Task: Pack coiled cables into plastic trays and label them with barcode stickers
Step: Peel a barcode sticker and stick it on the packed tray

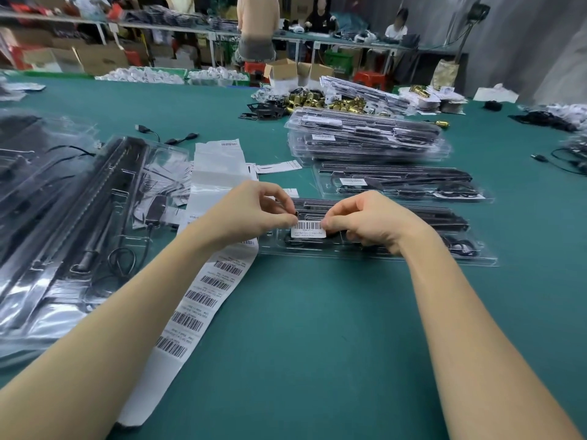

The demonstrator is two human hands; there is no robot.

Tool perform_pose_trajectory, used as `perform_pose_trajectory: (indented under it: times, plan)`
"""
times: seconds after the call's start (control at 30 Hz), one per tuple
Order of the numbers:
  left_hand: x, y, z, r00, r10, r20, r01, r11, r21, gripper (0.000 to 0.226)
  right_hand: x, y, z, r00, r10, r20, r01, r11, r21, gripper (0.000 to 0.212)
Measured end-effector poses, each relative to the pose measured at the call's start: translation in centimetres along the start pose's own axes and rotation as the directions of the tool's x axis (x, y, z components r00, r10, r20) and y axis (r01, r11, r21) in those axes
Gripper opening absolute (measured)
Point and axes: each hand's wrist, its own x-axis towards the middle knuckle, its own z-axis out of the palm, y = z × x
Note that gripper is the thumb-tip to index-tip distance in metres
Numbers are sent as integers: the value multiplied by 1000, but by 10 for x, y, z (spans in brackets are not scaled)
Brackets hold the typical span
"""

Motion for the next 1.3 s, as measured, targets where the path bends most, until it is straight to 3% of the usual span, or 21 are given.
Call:
perform_pose_trajectory:
  times: [0.7, 1.1, 1.17, 1.3]
  plan:
    - [2, -3, 7, 998, -5, -58, 8, 998, 56, 11, 7, -2, 9, 997, 33, -76, -43, 990, -138, 7]
    - [1, -3, 11, 989, 87, -122, -64, 982, 176, 14, 9, -6, 14, 989, 59, -136, -86, 974, -207, 11]
    - [1, -3, 10, 981, 132, -139, -95, 965, 246, 16, 9, -5, 13, 987, 74, -143, -98, 980, -172, 13]
    - [4, -8, -1, 970, 148, -191, -70, 928, 366, 10, 7, -1, 9, 983, 122, -134, -115, 992, 60, 14]
